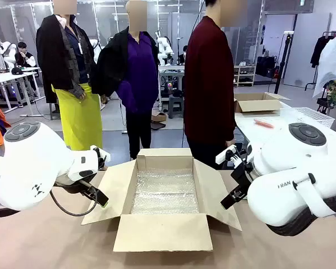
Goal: Pack the glasses set securely to prepare it for shipping.
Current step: Place the Glasses case inside the Package Box.
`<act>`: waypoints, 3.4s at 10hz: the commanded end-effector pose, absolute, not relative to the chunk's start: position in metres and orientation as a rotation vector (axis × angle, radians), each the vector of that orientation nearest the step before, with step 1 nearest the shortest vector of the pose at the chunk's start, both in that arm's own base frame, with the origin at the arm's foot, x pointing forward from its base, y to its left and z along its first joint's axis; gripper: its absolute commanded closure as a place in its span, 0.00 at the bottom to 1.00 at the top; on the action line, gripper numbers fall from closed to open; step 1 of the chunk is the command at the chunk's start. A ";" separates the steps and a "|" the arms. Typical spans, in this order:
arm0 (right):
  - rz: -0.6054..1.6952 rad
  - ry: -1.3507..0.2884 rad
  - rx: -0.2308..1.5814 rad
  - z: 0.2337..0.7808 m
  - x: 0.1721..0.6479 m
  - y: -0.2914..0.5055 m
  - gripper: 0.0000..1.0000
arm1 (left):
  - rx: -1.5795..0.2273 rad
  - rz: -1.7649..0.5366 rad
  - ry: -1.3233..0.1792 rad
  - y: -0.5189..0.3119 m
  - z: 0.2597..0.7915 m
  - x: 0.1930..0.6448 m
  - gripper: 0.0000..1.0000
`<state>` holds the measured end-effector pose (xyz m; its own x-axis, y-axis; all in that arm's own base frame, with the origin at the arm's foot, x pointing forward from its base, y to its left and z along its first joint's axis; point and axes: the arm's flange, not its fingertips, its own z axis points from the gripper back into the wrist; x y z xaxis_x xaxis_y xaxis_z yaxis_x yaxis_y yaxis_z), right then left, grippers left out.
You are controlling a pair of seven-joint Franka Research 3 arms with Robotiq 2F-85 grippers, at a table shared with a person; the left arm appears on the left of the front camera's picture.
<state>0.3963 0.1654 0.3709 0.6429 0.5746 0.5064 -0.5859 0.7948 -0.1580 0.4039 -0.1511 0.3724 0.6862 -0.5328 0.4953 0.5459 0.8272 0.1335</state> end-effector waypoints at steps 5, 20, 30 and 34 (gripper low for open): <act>0.661 -0.570 0.021 0.371 0.396 0.165 0.00 | -0.025 -0.604 -0.545 -0.151 0.372 0.403 0.00; 1.192 -0.514 0.172 0.487 0.480 0.078 0.00 | -0.466 -1.112 -0.623 -0.002 0.502 0.350 0.00; 1.437 -0.219 0.211 0.461 0.533 0.071 0.00 | -0.518 -1.072 -0.674 -0.004 0.511 0.346 0.00; 1.465 -0.094 0.120 0.407 0.565 0.068 0.00 | -0.518 -1.072 -0.674 -0.004 0.511 0.346 0.00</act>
